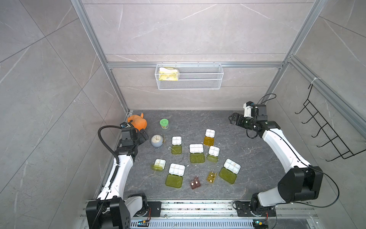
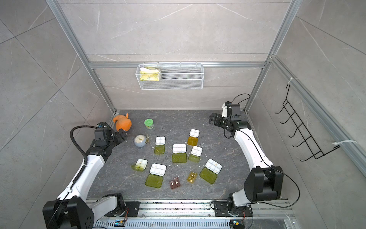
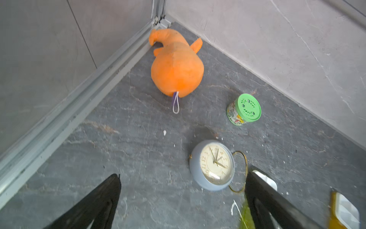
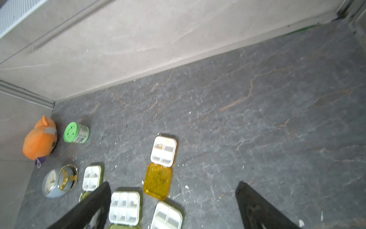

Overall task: Close pillboxes
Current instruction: Close the lid on the pillbox.

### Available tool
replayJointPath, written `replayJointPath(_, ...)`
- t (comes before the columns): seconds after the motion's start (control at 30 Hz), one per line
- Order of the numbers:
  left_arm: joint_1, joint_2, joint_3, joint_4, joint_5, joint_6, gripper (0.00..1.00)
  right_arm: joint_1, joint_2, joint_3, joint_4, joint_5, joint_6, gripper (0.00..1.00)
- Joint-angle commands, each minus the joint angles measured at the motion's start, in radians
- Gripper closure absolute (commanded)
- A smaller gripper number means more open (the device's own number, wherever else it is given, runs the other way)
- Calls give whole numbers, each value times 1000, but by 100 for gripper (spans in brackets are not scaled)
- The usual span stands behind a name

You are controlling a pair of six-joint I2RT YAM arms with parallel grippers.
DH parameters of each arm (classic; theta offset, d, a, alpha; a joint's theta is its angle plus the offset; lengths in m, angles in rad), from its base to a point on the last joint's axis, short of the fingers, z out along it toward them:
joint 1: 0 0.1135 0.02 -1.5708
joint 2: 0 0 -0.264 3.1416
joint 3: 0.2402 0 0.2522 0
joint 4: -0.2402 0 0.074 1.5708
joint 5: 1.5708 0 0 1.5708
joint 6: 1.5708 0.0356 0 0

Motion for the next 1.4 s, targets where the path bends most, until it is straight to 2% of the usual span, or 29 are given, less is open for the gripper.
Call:
replayJointPath(0.0,0,-45,55,-132,116,-63,0,7,-67,44,-122,-70,17,0)
replayJointPath(0.13,-2,-88,77,-163,198,-85,0,6,-130,34,-166,-63,18,0)
replayJointPath(0.3,-30,-101,106,-170,293,-105,0,6,-253,-55,-139,-56,14,0)
replayJointPath(0.63,-66,-120,119,-157,449,-194,0,28,-212,-19,-225,-169,48,0)
replayJointPath(0.87,-186,-118,139,-241,460,-197,0,48,-183,-32,-279,-254,43,0)
replayJointPath(1.07,-260,-132,120,-258,457,-218,0,125,-160,-44,-296,-280,13,0)
replayJointPath(1.37,-327,-124,82,-261,490,-250,0,245,-183,-153,-232,-266,90,1)
